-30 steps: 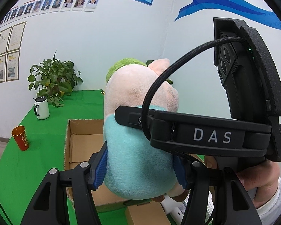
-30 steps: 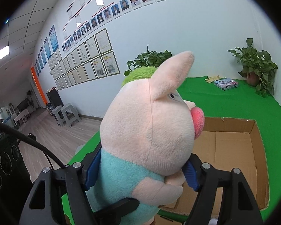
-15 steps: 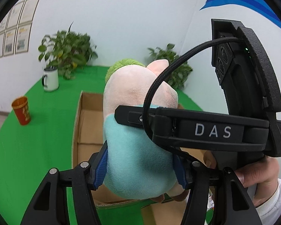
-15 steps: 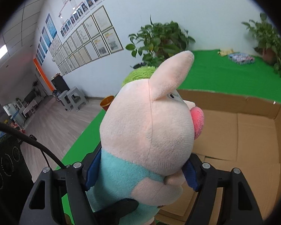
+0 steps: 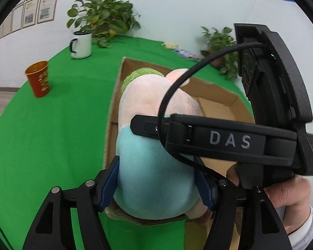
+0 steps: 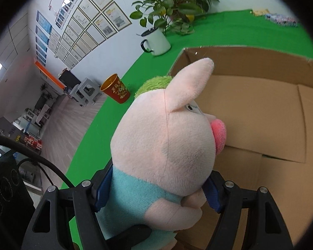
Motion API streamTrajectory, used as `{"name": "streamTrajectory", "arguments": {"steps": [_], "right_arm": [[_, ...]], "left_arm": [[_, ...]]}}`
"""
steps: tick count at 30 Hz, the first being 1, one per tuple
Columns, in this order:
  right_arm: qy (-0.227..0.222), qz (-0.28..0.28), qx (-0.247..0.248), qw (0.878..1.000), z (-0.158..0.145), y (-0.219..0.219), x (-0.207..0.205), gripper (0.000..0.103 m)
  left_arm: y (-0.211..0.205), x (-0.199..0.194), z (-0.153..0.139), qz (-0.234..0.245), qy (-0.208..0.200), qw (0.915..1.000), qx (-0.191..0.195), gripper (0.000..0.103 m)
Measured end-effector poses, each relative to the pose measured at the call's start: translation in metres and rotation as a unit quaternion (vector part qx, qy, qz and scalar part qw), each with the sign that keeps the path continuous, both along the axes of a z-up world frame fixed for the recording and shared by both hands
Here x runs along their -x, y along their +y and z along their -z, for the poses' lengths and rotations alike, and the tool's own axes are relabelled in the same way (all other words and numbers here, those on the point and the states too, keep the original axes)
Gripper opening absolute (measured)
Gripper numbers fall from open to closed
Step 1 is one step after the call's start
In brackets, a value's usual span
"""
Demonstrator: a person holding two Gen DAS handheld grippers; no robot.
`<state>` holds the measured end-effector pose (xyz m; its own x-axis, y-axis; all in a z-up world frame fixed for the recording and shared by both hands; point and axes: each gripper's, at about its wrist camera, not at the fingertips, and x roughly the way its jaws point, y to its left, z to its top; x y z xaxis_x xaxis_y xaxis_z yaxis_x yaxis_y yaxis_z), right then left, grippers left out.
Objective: Organize objects
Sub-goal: 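Carry the plush pig with both grippers over the large cardboard box, then lower the plush pig into the box corner and open both grippers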
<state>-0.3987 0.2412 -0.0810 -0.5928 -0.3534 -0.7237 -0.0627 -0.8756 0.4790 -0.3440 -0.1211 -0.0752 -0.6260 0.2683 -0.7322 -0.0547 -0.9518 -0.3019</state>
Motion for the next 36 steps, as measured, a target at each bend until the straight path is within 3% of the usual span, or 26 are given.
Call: {"name": "streamTrajectory", "arguments": {"steps": [9, 15, 20, 23, 26, 27, 36], "right_arm": [[-0.032, 0.014, -0.004, 0.999, 0.009, 0.001, 0.006, 0.077], [-0.084, 0.023, 0.059, 0.994, 0.029, 0.004, 0.011, 0.088], [-0.06, 0.042, 0.106, 0.992, 0.018, 0.021, -0.008, 0.09], [-0.037, 0.037, 0.084, 0.995, 0.005, 0.021, -0.022, 0.091], [-0.05, 0.038, 0.05, 0.997, 0.006, 0.014, -0.03, 0.09], [-0.055, 0.035, 0.04, 0.997, 0.01, 0.01, -0.027, 0.085], [-0.03, 0.058, 0.039, 0.997, 0.019, 0.005, -0.025, 0.079]], "left_arm": [[-0.009, -0.022, -0.012, 0.001, 0.004, 1.0, 0.007, 0.061], [-0.011, -0.033, -0.009, -0.009, -0.008, 0.9999, -0.009, 0.052], [-0.017, -0.034, -0.004, -0.023, -0.012, 0.9994, -0.024, 0.046], [-0.016, -0.035, -0.003, -0.031, -0.01, 0.9991, -0.027, 0.044], [-0.012, -0.036, -0.002, -0.033, -0.008, 0.9993, -0.017, 0.044], [-0.011, -0.037, -0.002, -0.034, -0.009, 0.9993, -0.014, 0.044], [-0.004, -0.042, 0.004, -0.036, 0.0, 0.9993, 0.007, 0.041]]}}
